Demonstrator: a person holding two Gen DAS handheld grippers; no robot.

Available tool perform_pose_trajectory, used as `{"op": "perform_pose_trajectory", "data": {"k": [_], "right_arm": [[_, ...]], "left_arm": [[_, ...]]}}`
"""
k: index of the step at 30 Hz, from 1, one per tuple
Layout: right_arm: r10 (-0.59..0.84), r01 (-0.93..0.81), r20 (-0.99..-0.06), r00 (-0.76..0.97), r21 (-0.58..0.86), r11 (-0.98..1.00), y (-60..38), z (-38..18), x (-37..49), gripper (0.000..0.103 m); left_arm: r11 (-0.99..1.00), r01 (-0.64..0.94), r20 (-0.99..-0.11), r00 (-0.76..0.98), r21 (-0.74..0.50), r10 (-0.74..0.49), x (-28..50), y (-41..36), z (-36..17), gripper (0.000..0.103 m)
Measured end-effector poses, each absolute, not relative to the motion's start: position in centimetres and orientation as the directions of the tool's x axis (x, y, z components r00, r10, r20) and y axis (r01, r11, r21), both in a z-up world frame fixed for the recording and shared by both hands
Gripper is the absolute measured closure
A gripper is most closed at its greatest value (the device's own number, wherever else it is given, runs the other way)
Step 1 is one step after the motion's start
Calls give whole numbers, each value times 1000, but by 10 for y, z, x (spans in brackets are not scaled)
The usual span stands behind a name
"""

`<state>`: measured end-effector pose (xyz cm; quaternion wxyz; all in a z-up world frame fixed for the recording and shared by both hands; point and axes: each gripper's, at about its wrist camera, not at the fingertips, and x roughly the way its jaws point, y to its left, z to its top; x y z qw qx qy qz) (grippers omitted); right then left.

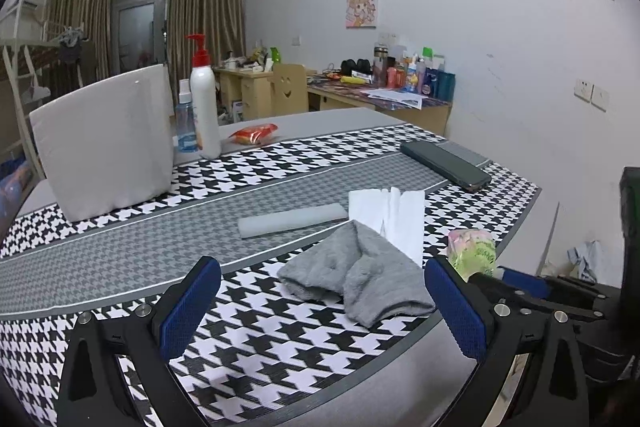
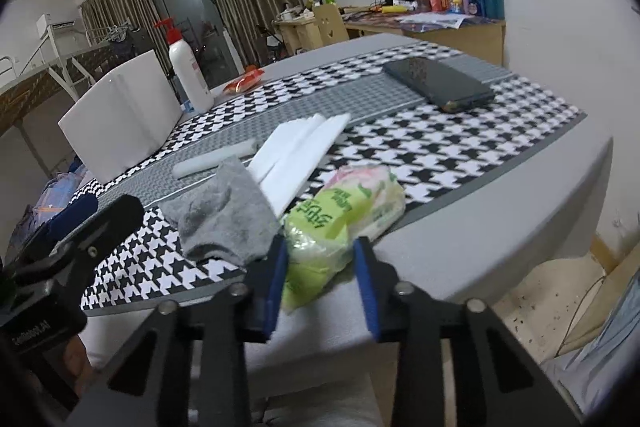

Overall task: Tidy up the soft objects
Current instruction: 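Move the left tool toward the grey sock while the right tool approaches the green tissue pack, then close the left tool on the grey sock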

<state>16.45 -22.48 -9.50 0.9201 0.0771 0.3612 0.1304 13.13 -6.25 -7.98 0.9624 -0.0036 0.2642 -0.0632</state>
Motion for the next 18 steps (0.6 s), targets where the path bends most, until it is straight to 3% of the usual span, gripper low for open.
{"op": "perform_pose_trajectory", "data": {"k": [18], "right_arm": [[267, -180, -621, 737, 200, 963, -242, -86, 163, 66]], "left_arm": [[987, 158, -617, 773, -39, -148, 166, -83, -94, 1]]}}
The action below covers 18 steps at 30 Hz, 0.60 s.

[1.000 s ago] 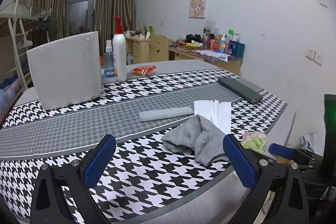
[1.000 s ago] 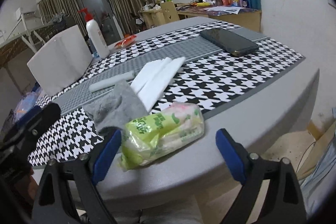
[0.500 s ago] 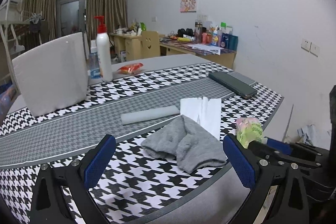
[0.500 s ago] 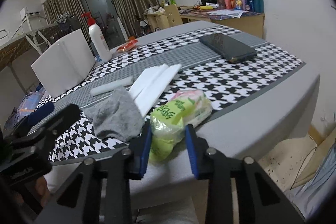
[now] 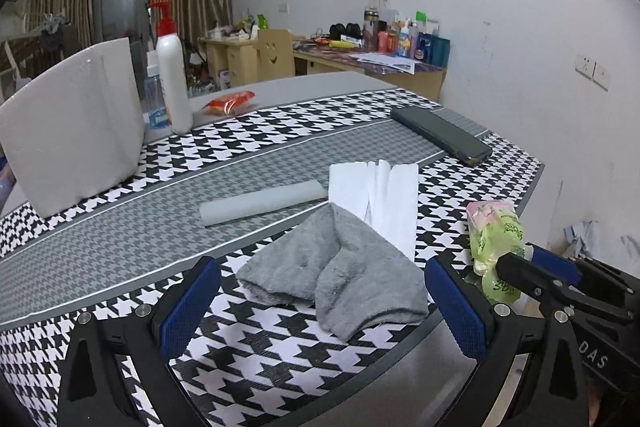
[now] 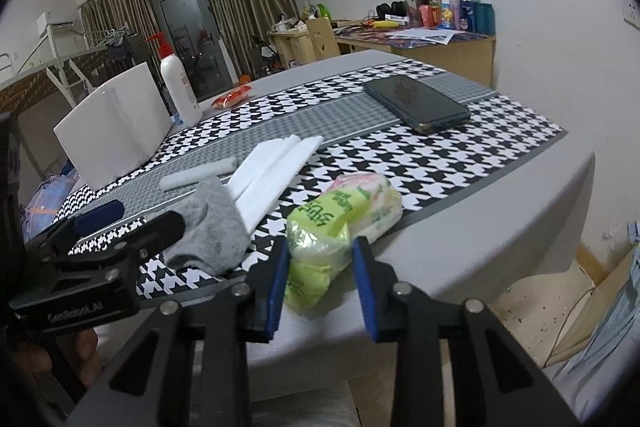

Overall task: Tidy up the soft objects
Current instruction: 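Close the left tool on the grey sock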

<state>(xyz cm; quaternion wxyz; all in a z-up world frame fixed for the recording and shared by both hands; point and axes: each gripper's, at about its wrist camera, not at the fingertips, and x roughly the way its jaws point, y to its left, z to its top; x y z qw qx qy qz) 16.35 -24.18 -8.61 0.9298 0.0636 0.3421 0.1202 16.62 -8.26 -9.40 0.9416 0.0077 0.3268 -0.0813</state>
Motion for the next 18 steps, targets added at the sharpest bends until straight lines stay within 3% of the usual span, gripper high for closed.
{"op": "perform_pose_trajectory", "data": {"k": [6, 18], "right_arm": [[264, -177, -628, 732, 200, 964, -245, -87, 164, 66], [266, -169, -632, 727, 211, 963, -250, -88, 163, 66]], "left_arm": [[981, 193, -635, 757, -9, -155, 171, -93, -97, 3], [979, 200, -690, 713, 31, -124, 184, -99, -110, 42]]}}
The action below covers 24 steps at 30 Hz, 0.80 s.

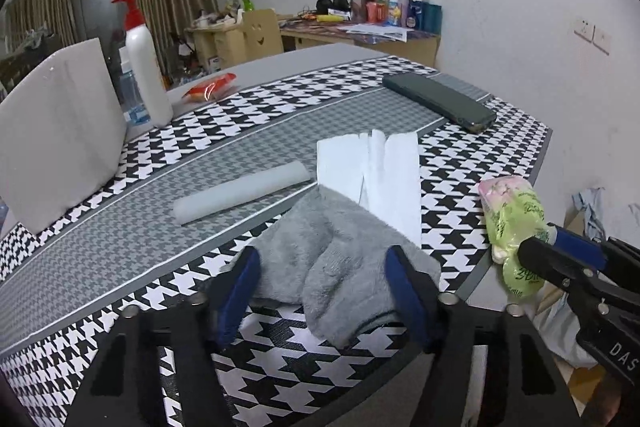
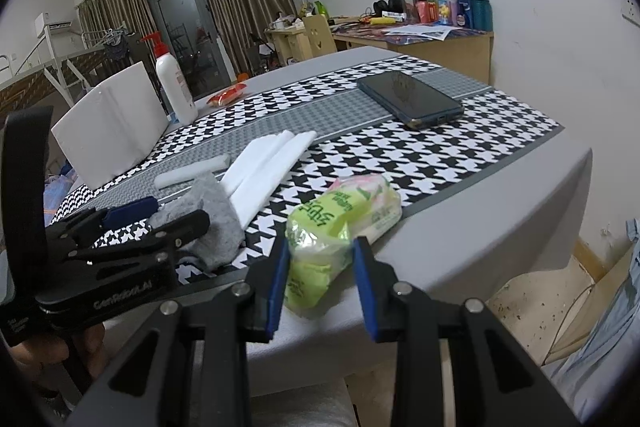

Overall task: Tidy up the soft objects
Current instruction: 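Close the left tool on the grey sock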

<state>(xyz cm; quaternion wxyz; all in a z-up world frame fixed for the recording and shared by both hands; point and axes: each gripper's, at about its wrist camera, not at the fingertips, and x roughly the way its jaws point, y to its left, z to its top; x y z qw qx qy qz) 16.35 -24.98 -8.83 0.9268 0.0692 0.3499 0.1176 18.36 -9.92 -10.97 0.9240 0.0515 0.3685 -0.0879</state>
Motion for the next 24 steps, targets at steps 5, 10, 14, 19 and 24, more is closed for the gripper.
{"op": "perform_pose_trajectory", "data": {"k": [5, 10, 14, 19, 24], "right_arm": [[265, -168, -633, 728, 209, 963, -250, -88, 163, 66], [264, -168, -631, 730, 209, 963, -249, -88, 163, 66], [264, -169, -628, 732, 208, 963, -248, -87, 162, 66], [263, -171, -620, 739, 205, 964, -248, -84, 160, 66], [262, -169, -609, 749, 207, 964, -249, -81, 157, 66]], "left_arm": [[976, 214, -703, 701, 47, -119, 182, -99, -115, 61], [974, 215, -703, 703, 68, -107, 181, -97, -115, 77], [972, 237, -690, 704, 8, -166, 178, -91, -107, 80], [964, 266, -667, 713, -29, -216, 169, -89, -97, 80], [958, 281, -655, 714, -56, -248, 162, -86, -89, 80]]}}
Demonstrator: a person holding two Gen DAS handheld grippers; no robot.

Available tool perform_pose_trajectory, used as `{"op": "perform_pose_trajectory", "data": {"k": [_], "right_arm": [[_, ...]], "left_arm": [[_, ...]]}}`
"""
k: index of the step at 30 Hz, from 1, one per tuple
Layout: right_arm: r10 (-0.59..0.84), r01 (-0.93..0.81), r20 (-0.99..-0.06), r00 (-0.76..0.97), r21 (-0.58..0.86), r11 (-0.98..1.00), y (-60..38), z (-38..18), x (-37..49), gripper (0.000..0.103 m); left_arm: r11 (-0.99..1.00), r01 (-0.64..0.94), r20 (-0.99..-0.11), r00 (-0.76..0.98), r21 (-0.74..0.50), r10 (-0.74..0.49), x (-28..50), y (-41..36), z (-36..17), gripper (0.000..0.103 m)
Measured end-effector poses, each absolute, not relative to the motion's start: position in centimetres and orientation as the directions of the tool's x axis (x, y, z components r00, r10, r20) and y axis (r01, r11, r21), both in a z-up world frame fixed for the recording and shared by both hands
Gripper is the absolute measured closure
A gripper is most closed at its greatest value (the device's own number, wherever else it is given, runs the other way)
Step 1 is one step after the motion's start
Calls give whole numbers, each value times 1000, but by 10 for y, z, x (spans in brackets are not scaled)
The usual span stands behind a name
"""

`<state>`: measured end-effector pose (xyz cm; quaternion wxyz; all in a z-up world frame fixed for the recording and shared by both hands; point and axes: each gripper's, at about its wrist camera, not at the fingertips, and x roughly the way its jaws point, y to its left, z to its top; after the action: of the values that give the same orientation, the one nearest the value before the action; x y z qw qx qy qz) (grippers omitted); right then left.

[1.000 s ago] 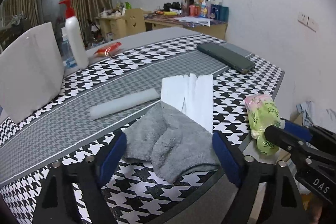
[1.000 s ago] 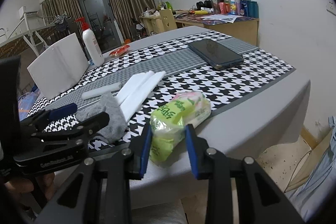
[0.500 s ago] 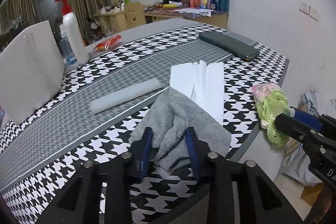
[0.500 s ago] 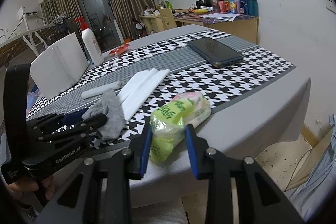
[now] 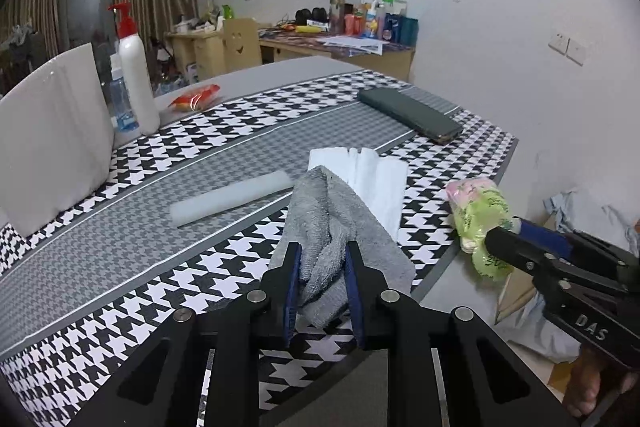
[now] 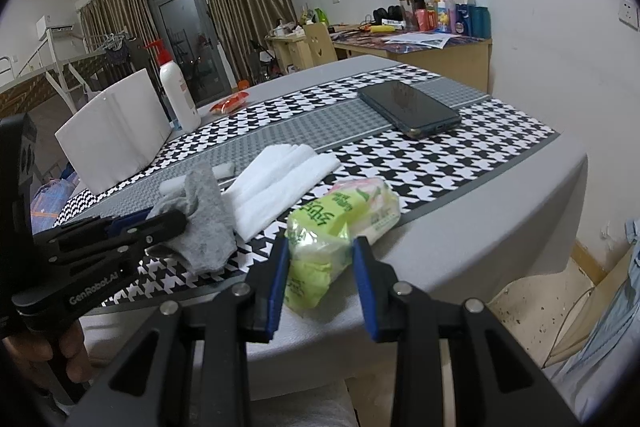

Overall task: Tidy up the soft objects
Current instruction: 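Close the left tool on the grey sock, then lift the grey sock with the left tool while the right tool moves toward the tissue pack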

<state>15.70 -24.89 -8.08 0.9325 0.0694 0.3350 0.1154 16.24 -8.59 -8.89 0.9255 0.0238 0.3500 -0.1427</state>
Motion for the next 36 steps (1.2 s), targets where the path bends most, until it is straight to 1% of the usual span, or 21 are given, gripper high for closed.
{"op": "perform_pose_trajectory", "data": {"k": [4, 18, 24, 36], "right_arm": [[261, -170, -602, 754, 205, 964, -249, -79, 156, 66], [272, -205, -573, 774, 179, 962, -240, -67, 147, 66], [282, -226, -563, 777, 168, 959, -230, -62, 142, 66], [303, -258, -542, 784, 159, 953, -216, -55, 139, 66]], "left_arm": [[955, 284, -630, 728, -85, -272, 155, -79, -78, 80], [966, 247, -598, 763, -79, -244, 141, -61, -66, 80], [974, 214, -593, 777, -69, -213, 136, -53, -64, 80], [978, 198, -561, 803, -67, -201, 122, -38, -55, 80]]}}
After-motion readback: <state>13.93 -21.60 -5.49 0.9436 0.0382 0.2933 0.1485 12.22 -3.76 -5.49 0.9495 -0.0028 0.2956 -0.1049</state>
